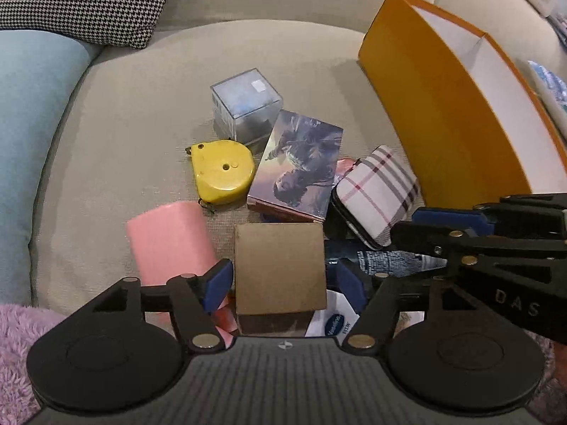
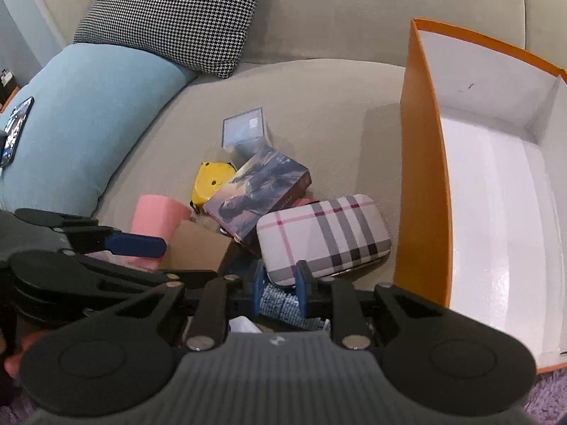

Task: Organize rigid objects
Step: 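Grasp the brown cardboard cube with the left tool while the right tool grasps the clear cube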

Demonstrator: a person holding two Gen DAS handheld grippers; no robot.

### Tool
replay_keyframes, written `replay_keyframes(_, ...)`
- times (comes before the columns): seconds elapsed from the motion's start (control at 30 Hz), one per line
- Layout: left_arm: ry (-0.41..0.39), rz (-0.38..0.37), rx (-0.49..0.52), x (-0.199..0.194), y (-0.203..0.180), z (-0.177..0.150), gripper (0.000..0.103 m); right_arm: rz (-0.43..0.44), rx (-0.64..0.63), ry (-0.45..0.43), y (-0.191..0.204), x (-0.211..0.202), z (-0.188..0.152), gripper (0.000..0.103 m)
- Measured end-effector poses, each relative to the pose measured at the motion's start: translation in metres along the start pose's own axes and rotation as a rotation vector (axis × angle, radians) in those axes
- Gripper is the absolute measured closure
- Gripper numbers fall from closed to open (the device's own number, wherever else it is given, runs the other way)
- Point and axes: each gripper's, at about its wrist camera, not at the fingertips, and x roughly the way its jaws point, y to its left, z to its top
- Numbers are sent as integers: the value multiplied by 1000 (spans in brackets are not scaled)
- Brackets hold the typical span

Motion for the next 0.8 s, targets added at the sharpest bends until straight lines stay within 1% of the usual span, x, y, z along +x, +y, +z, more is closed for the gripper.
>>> replay_keyframes(0.13, 12, 39, 11, 8, -4, 1, 30, -3, -14, -3, 0, 5, 3, 81)
replay_keyframes(0.2, 6, 34, 3, 10, -3, 1, 35, 0, -22, -4, 1, 7, 4, 81)
replay_keyframes(0.33, 2, 30, -15, 7, 0, 2, 36, -10, -40, -9, 2, 10, 8, 81)
replay_keyframes(0.4, -11, 42, -19, 1, 1, 4, 36, -5, -47, -13, 3, 10, 13, 81)
replay_keyframes(0.47, -25, 33, -32, -8, 2, 7, 36, -2, -56, -21, 6, 10, 19, 80)
replay_keyframes(0.5, -37, 28, -35, -14, 4, 9, 36, 0, -63, -27, 7, 10, 22, 78)
replay_keyframes(0.57, -63, 32, -44, -25, 7, 13, 36, 3, -74, -43, 11, 10, 31, 71)
replay_keyframes(0.6, -81, 33, -54, -30, 10, 15, 36, 6, -79, -49, 13, 10, 36, 70)
replay_keyframes(0.67, -116, 40, -71, -41, 18, 22, 36, 8, -90, -58, 18, 11, 47, 61)
replay_keyframes(0.73, -149, 57, -84, -47, 26, 31, 36, 8, -93, -66, 21, 15, 59, 55)
replay_keyframes(0.8, -160, 77, -98, -45, 35, 41, 36, 12, -83, -68, 23, 22, 72, 53)
